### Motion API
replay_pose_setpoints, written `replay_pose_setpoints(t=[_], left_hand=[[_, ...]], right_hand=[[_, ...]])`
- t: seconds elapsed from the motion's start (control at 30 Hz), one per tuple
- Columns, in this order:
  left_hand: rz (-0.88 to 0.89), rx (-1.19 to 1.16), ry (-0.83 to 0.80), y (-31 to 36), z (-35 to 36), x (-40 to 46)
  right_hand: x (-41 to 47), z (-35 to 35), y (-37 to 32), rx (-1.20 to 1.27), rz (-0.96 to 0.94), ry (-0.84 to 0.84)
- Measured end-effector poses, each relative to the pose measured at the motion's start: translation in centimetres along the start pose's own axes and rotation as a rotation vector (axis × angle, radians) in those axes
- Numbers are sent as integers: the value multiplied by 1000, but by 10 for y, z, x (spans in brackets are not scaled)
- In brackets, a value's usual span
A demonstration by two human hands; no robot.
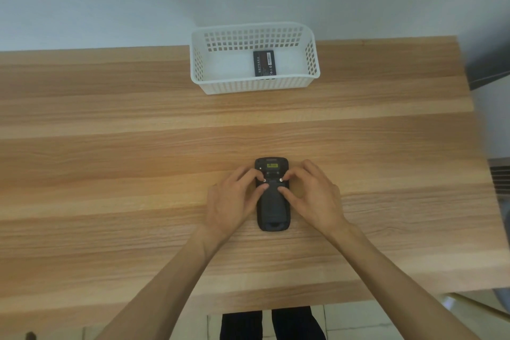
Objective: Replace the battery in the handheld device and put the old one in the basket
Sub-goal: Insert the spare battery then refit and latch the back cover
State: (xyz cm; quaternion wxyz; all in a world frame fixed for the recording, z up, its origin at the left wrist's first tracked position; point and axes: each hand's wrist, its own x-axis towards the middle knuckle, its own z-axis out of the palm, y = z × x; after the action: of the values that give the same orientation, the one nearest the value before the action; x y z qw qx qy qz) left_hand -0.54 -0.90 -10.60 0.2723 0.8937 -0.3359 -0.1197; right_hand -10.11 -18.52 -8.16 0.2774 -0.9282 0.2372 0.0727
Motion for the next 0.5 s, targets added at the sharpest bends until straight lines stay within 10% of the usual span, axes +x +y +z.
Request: replay_pose_setpoints(t=[0.5], left_hand=[[-480,-279,-122,12,11,-9]], right_hand=[[-6,17,-2,563,392,49]])
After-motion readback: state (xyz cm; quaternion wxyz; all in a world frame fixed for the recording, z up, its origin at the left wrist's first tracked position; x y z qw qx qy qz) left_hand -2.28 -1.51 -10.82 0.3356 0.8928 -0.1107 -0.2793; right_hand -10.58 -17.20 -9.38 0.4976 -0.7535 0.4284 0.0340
